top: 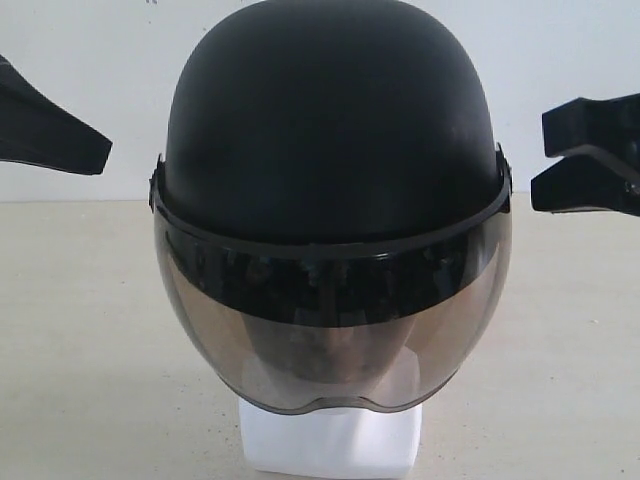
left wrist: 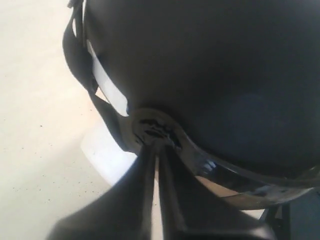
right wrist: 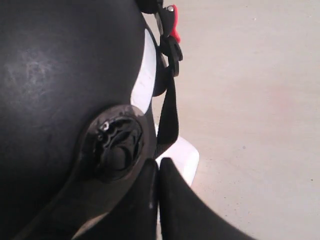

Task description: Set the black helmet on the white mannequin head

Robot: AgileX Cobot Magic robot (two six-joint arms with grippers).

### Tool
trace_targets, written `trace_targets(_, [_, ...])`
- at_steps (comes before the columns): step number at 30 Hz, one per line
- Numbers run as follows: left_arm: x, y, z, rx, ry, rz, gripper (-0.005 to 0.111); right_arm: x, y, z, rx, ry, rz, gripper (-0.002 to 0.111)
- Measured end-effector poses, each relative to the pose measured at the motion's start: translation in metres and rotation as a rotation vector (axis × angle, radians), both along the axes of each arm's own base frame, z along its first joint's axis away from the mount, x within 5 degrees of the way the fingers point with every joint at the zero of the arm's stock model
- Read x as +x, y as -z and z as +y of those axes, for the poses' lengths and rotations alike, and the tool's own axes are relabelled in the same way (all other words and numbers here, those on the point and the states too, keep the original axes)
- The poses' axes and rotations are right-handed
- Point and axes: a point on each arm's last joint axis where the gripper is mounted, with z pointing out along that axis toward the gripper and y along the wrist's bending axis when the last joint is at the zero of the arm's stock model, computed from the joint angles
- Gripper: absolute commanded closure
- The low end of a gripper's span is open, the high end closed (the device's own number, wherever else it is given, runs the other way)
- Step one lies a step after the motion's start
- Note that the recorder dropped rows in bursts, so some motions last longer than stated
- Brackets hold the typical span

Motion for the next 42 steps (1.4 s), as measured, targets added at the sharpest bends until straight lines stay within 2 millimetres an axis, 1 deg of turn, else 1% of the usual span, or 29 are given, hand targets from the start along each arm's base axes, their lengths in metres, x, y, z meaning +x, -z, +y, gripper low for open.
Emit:
trace_targets(3, [0.000,0.001,0.000,0.007,-0.002,0.003,0.102,-0.001,0.001,0.000,-0.023,-0.025,-0.001,0.108])
trace_targets(6, [0.000,0.008,0.001,0.019,-0.005,0.024,0.102,-0.001,0.001,0.000,-0.025,-0.030,-0.004,0.108])
trace_targets(12, [0.004,0.028,0.006,0.059,-0.068,0.037,0.102,-0.003,-0.003,0.007,0.060,-0.067,-0.009,0.108])
trace_targets(14, [0.005,0.031,0.007,0.060,-0.083,0.036,0.102,-0.002,-0.005,0.008,0.076,-0.069,-0.027,0.108])
trace_targets(18, [0.006,0.030,0.007,0.056,-0.092,0.030,0.102,-0.001,-0.006,0.008,0.076,-0.068,-0.048,0.108])
trace_targets(23, [0.005,0.029,0.006,0.030,-0.086,0.039,0.102,0.011,-0.001,0.009,0.065,-0.048,-0.054,0.108])
trace_targets(27, [0.003,0.028,0.003,-0.001,-0.069,0.057,0.102,0.014,-0.003,0.007,0.063,-0.025,-0.092,0.108])
trace_targets(38, [0.006,0.027,0.004,-0.002,-0.095,0.031,0.102,0.012,-0.002,0.008,0.060,-0.036,-0.071,0.108])
trace_targets(42, [0.008,0.026,0.005,-0.002,-0.112,0.014,0.102,0.006,-0.006,0.007,0.065,-0.042,-0.084,0.108])
